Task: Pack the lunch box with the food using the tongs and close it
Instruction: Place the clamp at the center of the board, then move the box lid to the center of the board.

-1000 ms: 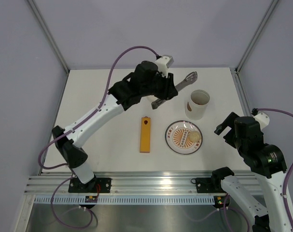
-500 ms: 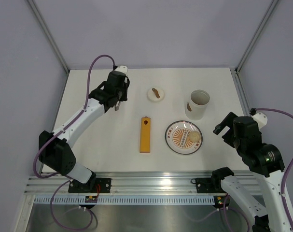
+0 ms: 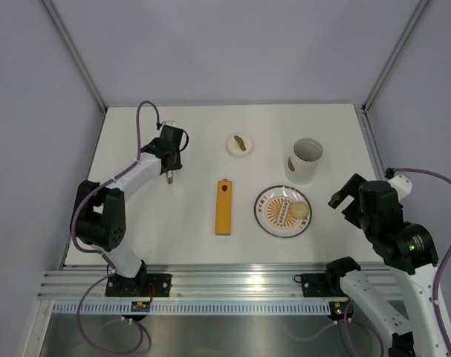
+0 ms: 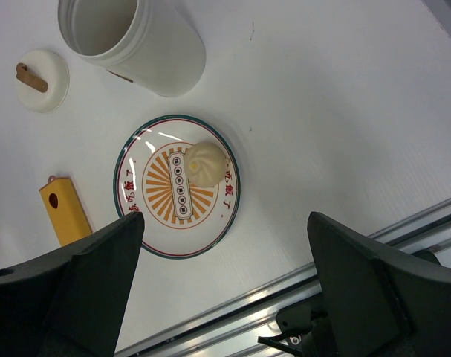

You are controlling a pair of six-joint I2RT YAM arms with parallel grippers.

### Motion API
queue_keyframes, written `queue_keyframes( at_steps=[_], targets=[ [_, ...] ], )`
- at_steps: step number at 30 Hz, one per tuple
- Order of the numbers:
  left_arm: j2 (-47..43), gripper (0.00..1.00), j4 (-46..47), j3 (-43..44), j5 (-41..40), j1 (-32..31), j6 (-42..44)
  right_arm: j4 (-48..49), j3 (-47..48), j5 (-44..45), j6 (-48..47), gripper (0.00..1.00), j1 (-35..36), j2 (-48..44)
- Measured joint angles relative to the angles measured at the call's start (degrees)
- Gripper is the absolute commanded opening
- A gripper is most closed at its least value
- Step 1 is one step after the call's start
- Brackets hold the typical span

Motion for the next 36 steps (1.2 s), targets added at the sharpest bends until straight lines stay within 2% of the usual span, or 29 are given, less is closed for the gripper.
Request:
queue_keyframes(
  at_steps=[5, 6, 9, 10, 13, 17, 23, 27, 32, 36],
  targets=[
    [-0.2, 0.42, 4.0, -6.4, -0.3, -0.1, -1.0, 0.0, -0.2, 0.0, 0.0, 0.99, 0.0, -0.5],
    [-0.1, 0.55, 4.2, -6.4, -0.3, -0.1, -1.0, 0.0, -0.3, 0.0, 0.0, 1.0, 0.0, -0.5],
    [0.7, 0.66, 5.3, -5.9, -0.6, 0.0, -1.2, 0.0, -0.6, 0.0, 0.0, 1.0, 0.0, -0.5],
    [1.2, 0.76, 5.3, -5.5, -0.7, 0.0, -1.2, 0.0, -0.7, 0.0, 0.0, 1.0, 0.0, -0.5],
    [3.0, 0.99, 4.7, -3.8, -0.7, 0.0, -1.3, 0.0, -0.8, 0.0, 0.0, 0.99, 0.0, -0.5],
    [3.2, 0.99, 2.9, -1.2, -0.7, 0.0, -1.2, 0.0, -0.9, 0.0, -0.1, 0.99, 0.0, -0.5],
    [1.8, 0.99, -1.6, 7.5, -1.6, -0.2, -0.9, 0.8, -1.0, 0.0, -0.1, 1.0, 0.0, 0.0],
    [0.3, 0.99, -5.7, 15.1, -6.8, -3.3, -2.0, 1.4, -1.0, 0.0, -0.1, 0.99, 0.0, 0.1],
    [6.3, 0.99, -12.0, 32.2, -6.9, -10.2, -6.3, 2.1, -1.1, 0.0, -0.1, 0.99, 0.0, 1.2],
    [13.5, 0.99, -15.0, 39.6, -4.4, -13.1, -9.7, 2.6, -1.1, -0.2, -0.1, 0.99, 0.0, 1.9]
  ],
)
